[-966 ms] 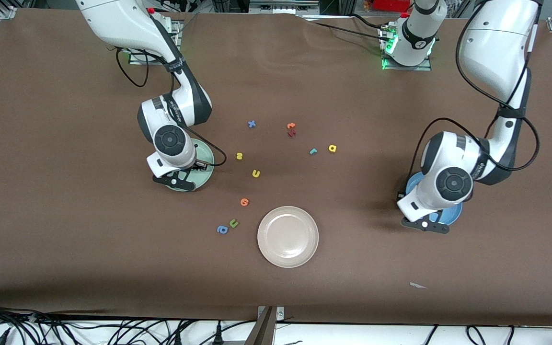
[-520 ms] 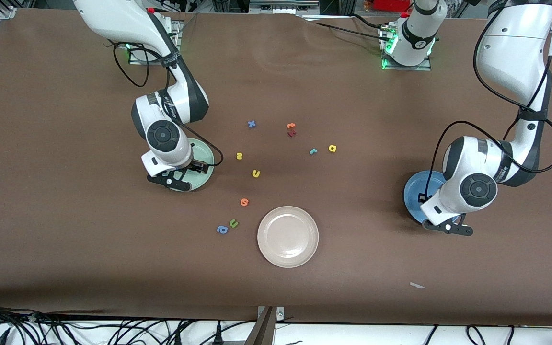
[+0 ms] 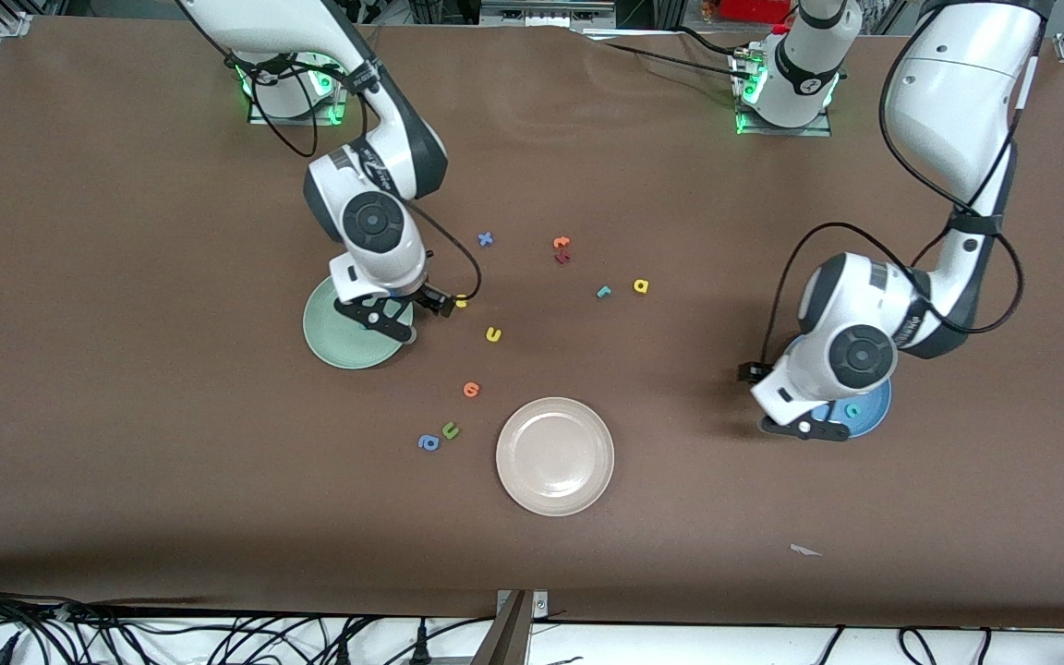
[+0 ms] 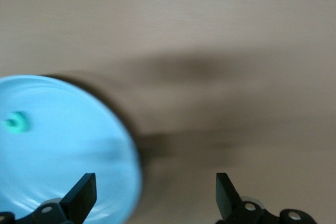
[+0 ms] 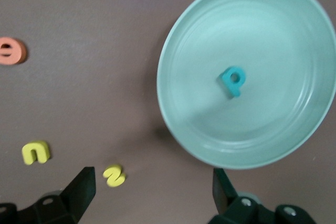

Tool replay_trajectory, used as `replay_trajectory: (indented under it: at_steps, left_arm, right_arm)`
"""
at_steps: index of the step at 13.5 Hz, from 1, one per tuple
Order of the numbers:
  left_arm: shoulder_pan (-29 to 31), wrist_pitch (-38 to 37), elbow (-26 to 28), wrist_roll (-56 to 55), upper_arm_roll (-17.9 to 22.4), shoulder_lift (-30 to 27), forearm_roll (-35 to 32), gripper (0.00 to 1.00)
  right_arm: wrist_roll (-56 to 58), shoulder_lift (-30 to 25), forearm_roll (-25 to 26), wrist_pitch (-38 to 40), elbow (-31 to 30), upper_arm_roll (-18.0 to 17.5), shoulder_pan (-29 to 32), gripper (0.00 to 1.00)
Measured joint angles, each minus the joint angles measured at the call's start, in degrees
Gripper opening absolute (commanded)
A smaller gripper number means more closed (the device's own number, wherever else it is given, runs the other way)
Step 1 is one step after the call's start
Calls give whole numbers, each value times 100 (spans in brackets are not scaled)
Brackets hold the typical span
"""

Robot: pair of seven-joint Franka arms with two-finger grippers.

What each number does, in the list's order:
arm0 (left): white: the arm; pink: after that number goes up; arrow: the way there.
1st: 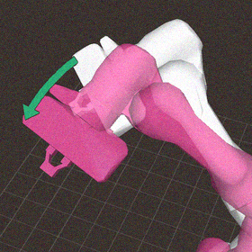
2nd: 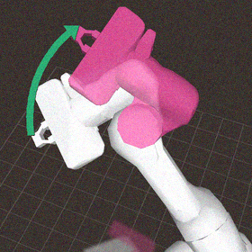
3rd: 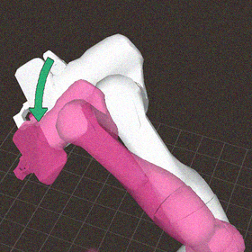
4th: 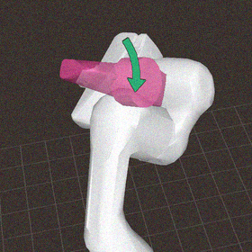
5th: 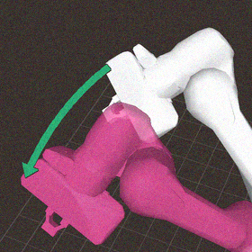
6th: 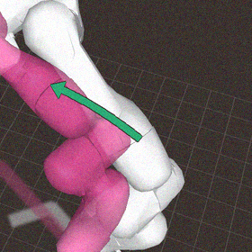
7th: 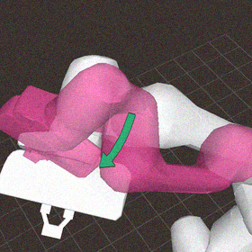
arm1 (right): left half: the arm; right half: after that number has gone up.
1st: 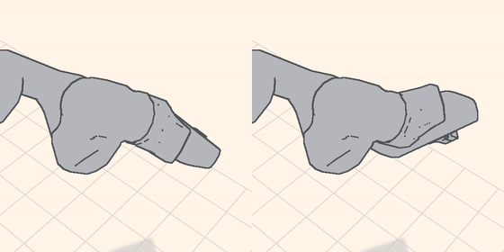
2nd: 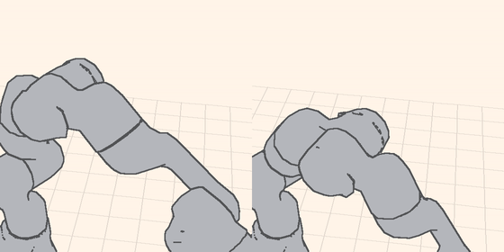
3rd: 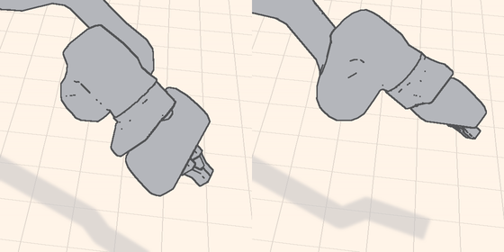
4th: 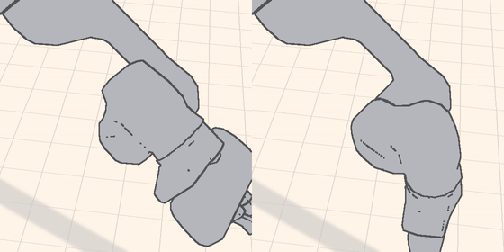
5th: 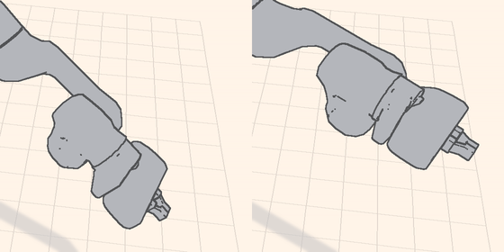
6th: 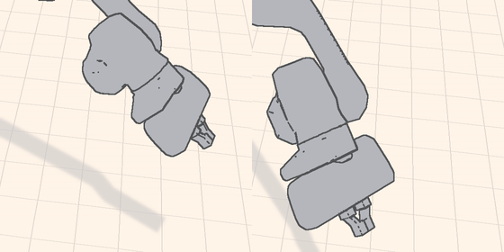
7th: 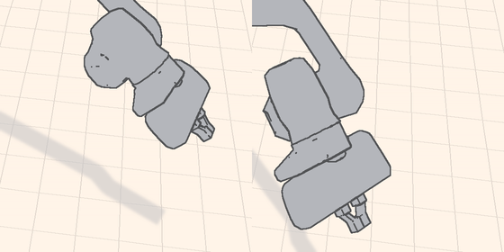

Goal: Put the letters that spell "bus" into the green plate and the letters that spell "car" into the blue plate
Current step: 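Drop the teal q on the green plate while the left gripper drops c, then grasp the yellow s with the right gripper while the left grasps yellow d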

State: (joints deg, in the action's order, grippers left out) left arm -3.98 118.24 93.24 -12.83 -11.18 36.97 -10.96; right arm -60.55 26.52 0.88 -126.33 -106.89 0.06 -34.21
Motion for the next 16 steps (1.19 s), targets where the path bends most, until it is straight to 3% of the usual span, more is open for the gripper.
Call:
replay_trajectory:
  at_steps: [2,3,7,10,16]
  left_arm:
    - [-13,22,192,-215,-336,-142,0,100]
    - [-14,127,390,-253,-460,-296,0,100]
    - [-13,1234,1683,-575,-816,-1030,0,100]
    - [-31,2196,2517,-974,-1092,-1227,0,100]
    - [-410,2705,3050,-1496,-1163,-1250,0,100]
  right_arm:
    - [-238,28,0,-92,-5,-25,-113,52]
    - [-265,76,0,-181,-9,-28,-175,46]
    - [-320,398,0,-597,-23,-33,-379,47]
    - [-320,637,0,-1052,-31,-35,-500,49]
    - [-304,805,11,-1172,-53,-35,-591,48]
